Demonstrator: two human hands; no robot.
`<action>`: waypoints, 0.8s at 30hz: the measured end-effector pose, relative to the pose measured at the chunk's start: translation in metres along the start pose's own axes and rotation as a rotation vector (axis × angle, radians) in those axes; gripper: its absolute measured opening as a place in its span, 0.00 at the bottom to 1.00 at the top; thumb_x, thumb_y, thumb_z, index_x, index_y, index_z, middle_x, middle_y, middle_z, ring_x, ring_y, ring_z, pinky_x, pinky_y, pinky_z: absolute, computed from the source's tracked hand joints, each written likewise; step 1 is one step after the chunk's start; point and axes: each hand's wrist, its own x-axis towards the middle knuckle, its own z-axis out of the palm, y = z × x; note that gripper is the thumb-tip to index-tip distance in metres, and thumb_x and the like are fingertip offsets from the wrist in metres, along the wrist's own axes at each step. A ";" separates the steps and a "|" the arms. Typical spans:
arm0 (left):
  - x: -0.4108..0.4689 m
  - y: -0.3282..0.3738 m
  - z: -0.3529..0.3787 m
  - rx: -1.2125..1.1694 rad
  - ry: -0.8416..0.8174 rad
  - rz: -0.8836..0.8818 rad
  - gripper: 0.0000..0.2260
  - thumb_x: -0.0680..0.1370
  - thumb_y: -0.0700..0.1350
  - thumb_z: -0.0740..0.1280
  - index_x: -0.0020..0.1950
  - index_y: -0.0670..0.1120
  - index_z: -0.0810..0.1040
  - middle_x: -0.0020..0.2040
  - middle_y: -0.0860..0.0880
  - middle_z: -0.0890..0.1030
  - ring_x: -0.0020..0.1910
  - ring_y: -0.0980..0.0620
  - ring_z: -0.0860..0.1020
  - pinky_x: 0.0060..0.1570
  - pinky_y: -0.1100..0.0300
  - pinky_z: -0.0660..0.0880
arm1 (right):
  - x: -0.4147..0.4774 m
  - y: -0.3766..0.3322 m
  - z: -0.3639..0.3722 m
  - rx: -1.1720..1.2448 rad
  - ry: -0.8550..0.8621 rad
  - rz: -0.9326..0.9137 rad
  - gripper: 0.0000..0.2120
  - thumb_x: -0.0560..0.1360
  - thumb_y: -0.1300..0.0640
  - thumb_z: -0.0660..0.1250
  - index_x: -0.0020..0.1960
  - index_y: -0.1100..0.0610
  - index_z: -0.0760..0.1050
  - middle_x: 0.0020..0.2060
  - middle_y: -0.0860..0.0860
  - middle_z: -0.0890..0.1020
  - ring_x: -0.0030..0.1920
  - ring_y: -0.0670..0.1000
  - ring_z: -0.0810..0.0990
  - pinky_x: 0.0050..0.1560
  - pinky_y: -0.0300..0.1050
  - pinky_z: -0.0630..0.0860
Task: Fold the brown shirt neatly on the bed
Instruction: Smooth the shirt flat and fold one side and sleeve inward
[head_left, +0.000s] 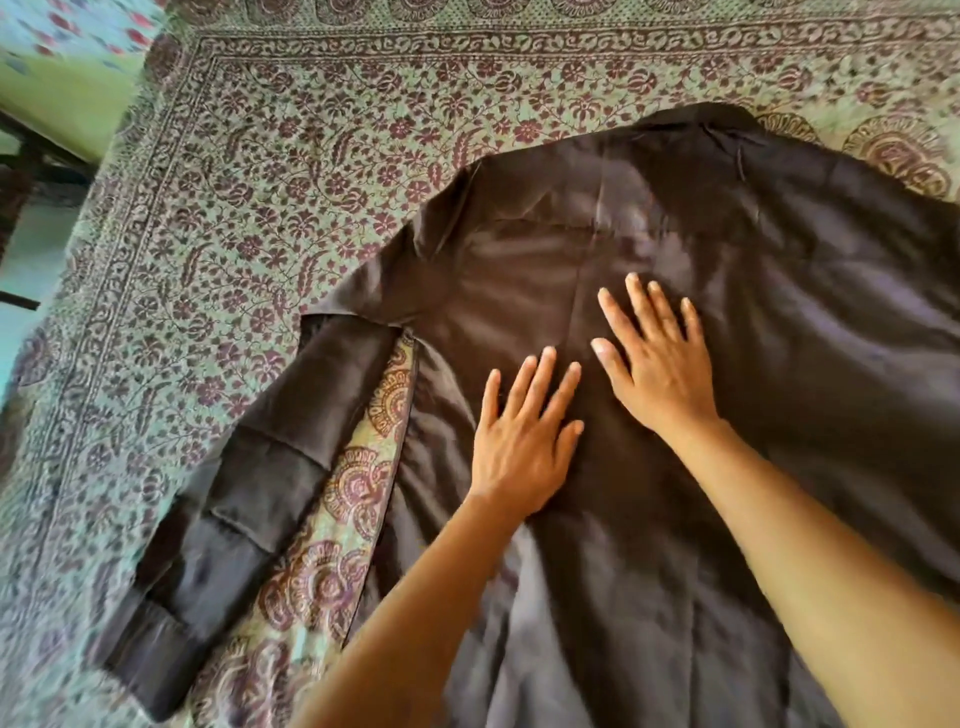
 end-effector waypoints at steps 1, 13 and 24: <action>-0.007 -0.011 0.003 0.006 -0.020 -0.008 0.25 0.78 0.57 0.50 0.75 0.53 0.59 0.75 0.49 0.61 0.74 0.49 0.60 0.71 0.43 0.56 | 0.001 0.002 0.001 -0.019 -0.006 0.003 0.28 0.77 0.41 0.42 0.75 0.49 0.56 0.75 0.54 0.57 0.74 0.56 0.56 0.71 0.58 0.50; -0.064 -0.071 -0.026 -0.187 0.165 -0.708 0.21 0.80 0.53 0.56 0.72 0.47 0.64 0.70 0.42 0.67 0.68 0.41 0.65 0.64 0.47 0.61 | -0.049 -0.060 -0.002 0.057 -0.010 -0.116 0.28 0.77 0.43 0.46 0.75 0.53 0.57 0.74 0.56 0.58 0.74 0.58 0.58 0.72 0.58 0.51; -0.112 -0.106 -0.049 -0.331 0.074 -0.853 0.12 0.73 0.54 0.68 0.48 0.46 0.77 0.51 0.43 0.80 0.53 0.41 0.76 0.48 0.51 0.72 | -0.081 -0.075 0.011 -0.029 -0.150 -0.076 0.34 0.71 0.38 0.32 0.76 0.46 0.45 0.76 0.51 0.45 0.76 0.52 0.45 0.73 0.54 0.41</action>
